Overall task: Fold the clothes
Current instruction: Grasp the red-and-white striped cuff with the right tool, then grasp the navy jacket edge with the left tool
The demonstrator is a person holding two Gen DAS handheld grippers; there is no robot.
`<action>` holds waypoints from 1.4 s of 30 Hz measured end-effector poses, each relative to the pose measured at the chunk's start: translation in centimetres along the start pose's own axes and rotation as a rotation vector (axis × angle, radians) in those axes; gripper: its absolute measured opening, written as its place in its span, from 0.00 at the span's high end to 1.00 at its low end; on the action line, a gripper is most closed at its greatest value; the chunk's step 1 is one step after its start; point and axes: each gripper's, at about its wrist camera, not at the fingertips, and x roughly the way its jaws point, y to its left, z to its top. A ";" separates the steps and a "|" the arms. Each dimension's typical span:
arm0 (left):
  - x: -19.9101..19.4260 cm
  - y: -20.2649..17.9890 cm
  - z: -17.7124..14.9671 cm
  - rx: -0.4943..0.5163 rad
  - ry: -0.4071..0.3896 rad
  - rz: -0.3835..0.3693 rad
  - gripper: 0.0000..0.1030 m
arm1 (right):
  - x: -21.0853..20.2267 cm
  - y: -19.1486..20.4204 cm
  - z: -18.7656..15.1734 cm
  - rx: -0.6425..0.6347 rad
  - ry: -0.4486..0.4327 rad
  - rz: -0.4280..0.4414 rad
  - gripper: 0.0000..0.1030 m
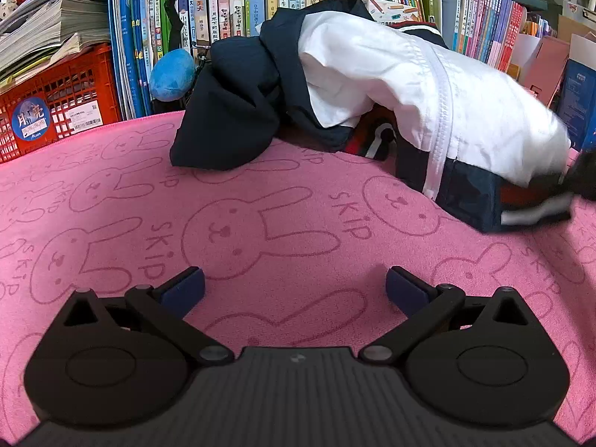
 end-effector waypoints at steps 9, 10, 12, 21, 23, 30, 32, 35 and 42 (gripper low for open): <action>-0.4 0.8 -0.1 -0.048 -0.014 -0.005 0.00 | -13.0 -2.0 5.9 0.083 -0.354 0.201 0.89; -0.5 1.1 -0.2 -0.064 -0.019 -0.014 0.00 | -13.8 -2.1 6.5 0.065 -0.370 0.124 0.89; -1.0 1.8 -0.4 -0.107 -0.034 -0.054 0.00 | -13.7 -2.5 7.2 0.050 -0.338 -0.039 0.88; -0.1 -0.5 1.9 -0.081 -0.067 -0.282 0.00 | -10.3 -5.5 3.5 0.092 -0.185 -0.168 0.82; 0.0 -1.7 2.6 -0.034 -0.129 -0.255 0.00 | -10.3 -5.3 3.0 0.084 -0.190 -0.160 0.80; 2.7 -4.8 5.4 -0.020 -0.113 -0.388 0.26 | -10.3 -7.8 2.3 0.088 -0.174 -0.067 0.53; 1.9 -4.6 6.2 -0.016 -0.098 -0.400 0.52 | -10.6 -8.3 1.9 0.086 -0.172 -0.031 0.39; -1.1 -3.7 7.0 0.041 -0.159 -0.429 0.66 | -11.4 -8.7 1.7 0.058 -0.179 0.045 0.08; -11.8 0.1 8.9 0.100 -0.316 -0.500 0.76 | -11.7 -5.6 0.8 -0.020 -0.180 0.053 0.06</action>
